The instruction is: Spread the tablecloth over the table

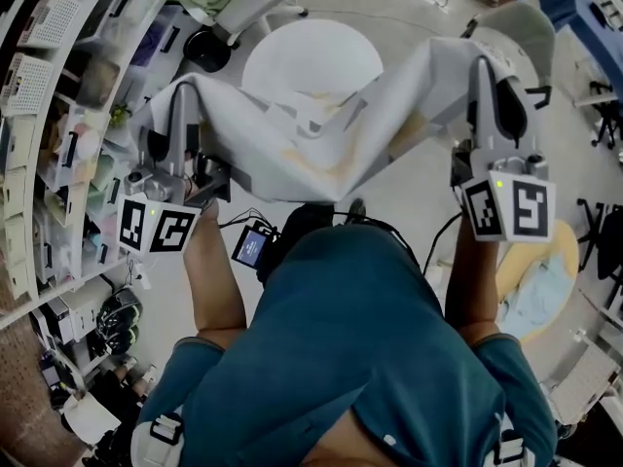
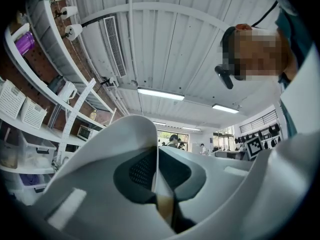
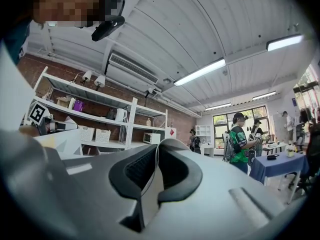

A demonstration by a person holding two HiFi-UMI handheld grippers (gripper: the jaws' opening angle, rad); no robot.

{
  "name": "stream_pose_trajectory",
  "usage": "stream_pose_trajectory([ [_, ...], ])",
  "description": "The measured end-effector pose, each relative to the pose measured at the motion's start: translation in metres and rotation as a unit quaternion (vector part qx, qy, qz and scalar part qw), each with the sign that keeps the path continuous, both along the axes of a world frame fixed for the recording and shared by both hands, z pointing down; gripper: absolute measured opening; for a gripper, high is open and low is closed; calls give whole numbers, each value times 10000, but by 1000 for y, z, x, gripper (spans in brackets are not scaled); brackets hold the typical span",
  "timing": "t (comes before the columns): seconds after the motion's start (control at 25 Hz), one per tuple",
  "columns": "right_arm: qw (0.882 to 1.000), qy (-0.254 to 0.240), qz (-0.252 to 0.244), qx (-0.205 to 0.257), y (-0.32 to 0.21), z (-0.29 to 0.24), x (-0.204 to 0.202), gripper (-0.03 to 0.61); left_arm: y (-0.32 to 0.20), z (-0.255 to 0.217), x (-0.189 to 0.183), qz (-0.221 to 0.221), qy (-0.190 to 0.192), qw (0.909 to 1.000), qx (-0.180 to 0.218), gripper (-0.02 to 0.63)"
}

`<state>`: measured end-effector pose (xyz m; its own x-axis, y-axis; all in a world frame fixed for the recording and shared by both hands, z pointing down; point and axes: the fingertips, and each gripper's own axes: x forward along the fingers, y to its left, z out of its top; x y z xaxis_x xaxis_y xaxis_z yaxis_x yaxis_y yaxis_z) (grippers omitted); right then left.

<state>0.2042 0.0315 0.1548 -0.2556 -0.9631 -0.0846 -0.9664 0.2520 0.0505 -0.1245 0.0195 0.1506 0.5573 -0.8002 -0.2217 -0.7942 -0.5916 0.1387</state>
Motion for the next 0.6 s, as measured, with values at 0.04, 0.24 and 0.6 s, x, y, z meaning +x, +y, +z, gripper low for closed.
stream_pose_trajectory([
  [0.04,10000,23,5,-1,-10,-3,-5,18,-11,-2,-5,4,17,10000,6,8],
  [0.24,9999,123,84,-52,-57,-8,-33,18,-62,-3,-34,66,146,9999,-7,8],
  [0.6,9989,330,325,-86,-96,-11,-78,18,-111,4,-81,300,359,9989,7,6],
])
